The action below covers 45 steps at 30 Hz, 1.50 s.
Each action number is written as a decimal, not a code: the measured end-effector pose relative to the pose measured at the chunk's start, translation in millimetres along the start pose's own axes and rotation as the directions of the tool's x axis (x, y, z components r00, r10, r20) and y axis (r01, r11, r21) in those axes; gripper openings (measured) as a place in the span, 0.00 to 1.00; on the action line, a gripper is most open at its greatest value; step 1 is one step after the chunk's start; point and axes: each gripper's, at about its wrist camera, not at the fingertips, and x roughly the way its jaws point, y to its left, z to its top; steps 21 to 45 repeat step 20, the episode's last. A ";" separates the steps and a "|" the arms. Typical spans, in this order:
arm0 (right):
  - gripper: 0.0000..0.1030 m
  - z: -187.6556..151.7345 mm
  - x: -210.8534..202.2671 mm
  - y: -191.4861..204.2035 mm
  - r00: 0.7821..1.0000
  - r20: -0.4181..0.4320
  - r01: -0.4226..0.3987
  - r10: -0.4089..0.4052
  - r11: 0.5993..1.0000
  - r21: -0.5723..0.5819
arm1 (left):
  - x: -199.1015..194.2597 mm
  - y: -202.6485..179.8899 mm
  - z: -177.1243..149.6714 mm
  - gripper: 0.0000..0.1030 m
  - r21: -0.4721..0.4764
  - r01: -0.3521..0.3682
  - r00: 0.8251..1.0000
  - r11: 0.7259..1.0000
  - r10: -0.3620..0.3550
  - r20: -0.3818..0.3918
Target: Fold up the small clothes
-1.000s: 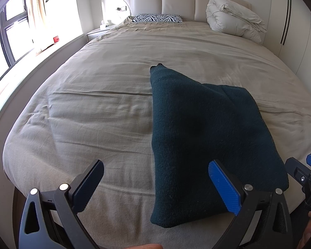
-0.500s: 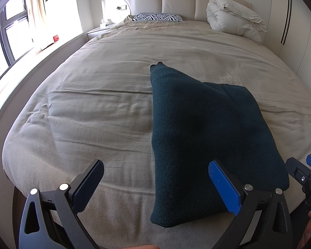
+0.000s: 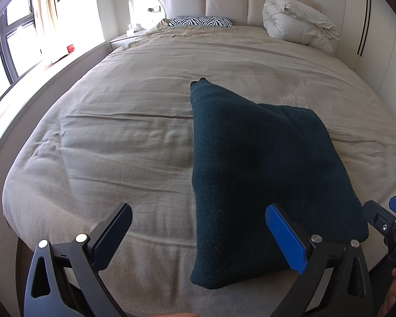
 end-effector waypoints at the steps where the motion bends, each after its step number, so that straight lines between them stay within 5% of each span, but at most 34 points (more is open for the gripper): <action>1: 1.00 -1.0 0.1 -0.1 1.000 -0.001 0.000 0.000 1.000 0.000 | -0.1 -0.3 0.7 1.00 -0.001 0.001 1.000 1.000 -0.001 0.000; 45: 1.00 -1.8 5.0 -1.4 1.000 -0.013 -0.005 0.005 1.000 0.001 | 6.3 6.5 4.3 1.00 0.005 0.011 1.000 1.000 -0.010 -0.004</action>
